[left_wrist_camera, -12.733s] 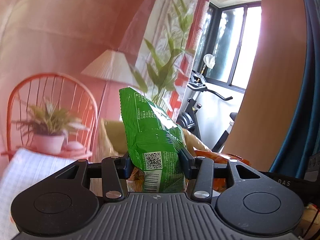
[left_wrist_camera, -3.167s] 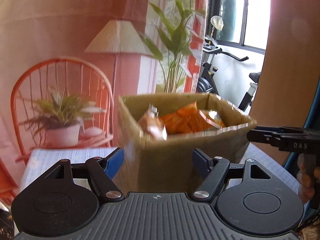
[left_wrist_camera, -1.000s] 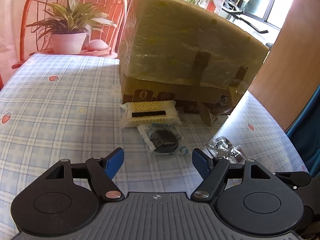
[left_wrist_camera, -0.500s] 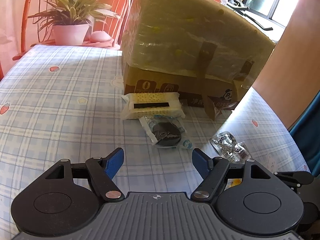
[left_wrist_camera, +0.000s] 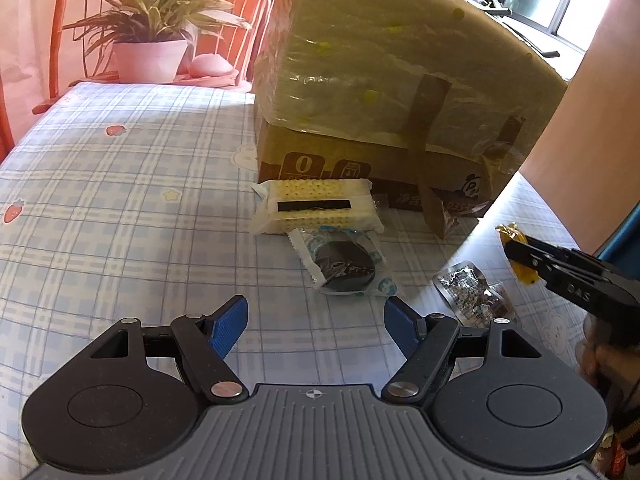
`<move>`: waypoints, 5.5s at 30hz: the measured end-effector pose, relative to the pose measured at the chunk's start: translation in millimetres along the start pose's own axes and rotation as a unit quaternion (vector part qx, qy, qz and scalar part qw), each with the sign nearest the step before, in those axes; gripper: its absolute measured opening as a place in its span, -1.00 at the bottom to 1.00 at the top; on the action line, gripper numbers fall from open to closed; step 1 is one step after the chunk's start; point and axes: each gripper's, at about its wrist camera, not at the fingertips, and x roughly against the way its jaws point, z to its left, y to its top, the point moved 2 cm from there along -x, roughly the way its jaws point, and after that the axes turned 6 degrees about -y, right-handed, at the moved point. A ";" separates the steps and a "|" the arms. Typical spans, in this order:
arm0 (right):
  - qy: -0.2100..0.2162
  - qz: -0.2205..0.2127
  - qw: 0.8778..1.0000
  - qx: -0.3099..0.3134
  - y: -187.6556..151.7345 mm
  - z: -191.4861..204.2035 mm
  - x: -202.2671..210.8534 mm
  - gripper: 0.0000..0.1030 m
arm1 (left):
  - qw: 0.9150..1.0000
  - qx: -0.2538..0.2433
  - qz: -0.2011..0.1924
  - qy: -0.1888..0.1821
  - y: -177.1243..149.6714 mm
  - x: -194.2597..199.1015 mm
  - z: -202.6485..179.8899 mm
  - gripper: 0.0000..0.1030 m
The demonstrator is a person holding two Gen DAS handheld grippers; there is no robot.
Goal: Organize snacks
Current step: 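Lift the yellow packet with the right tool while the left tool lowers over the black round packet, then grasp the black round packet with the left tool while the right tool holds the yellow packet, then carry both packets over the box and open both tools to drop them in, then withdraw both open tools from the box back to the table snacks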
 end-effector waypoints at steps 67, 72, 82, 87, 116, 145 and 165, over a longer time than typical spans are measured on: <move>0.037 -0.024 0.998 -0.034 13.5 -12.4 3.0 -0.33 | 0.991 -0.074 -0.107 0.000 24.7 13.0 -46.1 0.01; 0.058 -0.080 0.995 -0.021 55.0 -2.1 33.7 -0.33 | 0.985 -0.082 -0.152 -0.020 47.6 46.8 -54.4 0.01; 0.090 -0.153 0.984 0.017 157.1 12.5 53.5 -0.33 | 0.971 -0.100 -0.211 -0.056 121.2 82.5 -78.1 0.01; 0.083 -0.132 0.988 0.014 211.8 7.4 23.4 -0.33 | 0.970 -0.094 -0.214 -0.063 171.7 75.3 -83.7 0.02; 0.000 0.055 0.993 -0.104 285.8 -28.8 -128.8 -0.24 | 0.989 -0.101 -0.103 -0.009 268.1 -54.1 -56.8 0.30; 0.026 -0.065 0.996 -0.051 195.3 7.2 21.7 -0.22 | 0.978 -0.131 -0.158 -0.035 169.0 57.8 -49.5 0.37; 0.017 -0.003 1.000 -0.010 52.4 32.4 10.1 -0.22 | 0.991 -0.081 -0.101 -0.017 81.4 21.3 6.8 0.39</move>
